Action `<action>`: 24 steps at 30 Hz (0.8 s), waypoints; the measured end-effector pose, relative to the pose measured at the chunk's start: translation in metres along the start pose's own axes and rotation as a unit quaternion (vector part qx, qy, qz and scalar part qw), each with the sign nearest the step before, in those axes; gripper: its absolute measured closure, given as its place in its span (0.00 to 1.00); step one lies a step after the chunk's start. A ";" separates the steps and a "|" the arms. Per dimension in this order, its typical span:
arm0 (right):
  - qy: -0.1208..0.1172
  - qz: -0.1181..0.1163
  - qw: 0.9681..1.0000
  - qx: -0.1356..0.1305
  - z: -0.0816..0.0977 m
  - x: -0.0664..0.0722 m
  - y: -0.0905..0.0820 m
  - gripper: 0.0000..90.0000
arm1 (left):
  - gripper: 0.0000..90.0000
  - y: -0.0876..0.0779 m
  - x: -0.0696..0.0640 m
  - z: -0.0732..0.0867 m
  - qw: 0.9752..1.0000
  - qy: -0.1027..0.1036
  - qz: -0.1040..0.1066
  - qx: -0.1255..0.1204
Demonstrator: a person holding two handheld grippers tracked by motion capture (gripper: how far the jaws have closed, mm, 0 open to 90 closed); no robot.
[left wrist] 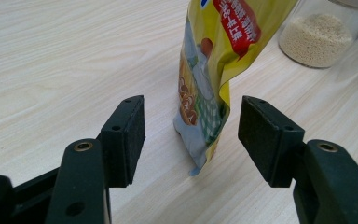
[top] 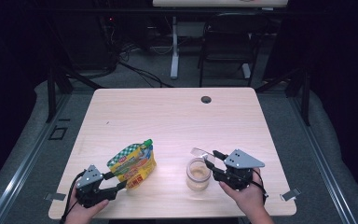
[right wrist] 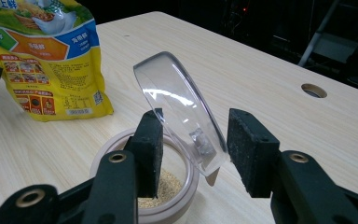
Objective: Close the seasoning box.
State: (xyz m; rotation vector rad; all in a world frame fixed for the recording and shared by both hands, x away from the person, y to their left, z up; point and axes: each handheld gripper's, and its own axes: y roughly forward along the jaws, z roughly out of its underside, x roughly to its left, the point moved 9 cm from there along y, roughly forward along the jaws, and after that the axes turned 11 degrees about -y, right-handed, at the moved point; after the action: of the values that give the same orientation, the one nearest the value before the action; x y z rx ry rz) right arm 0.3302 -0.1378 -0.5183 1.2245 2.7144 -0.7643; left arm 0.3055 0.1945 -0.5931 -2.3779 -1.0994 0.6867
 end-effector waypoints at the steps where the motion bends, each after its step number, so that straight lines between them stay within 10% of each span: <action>1: 0.000 -0.002 1.000 0.003 0.001 0.001 -0.001 0.61 | 0.46 0.000 0.000 0.000 1.000 0.000 0.000 0.000; 24: -0.034 0.024 0.999 0.003 0.018 0.024 -0.007 0.57 | 0.46 0.001 0.000 0.001 1.000 0.003 0.000 0.002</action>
State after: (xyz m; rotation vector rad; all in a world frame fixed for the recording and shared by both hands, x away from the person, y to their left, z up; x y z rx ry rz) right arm 0.3063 -0.1340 -0.5374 1.2349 2.6208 -0.7954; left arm 0.3056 0.1937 -0.5943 -2.3757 -1.0934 0.6812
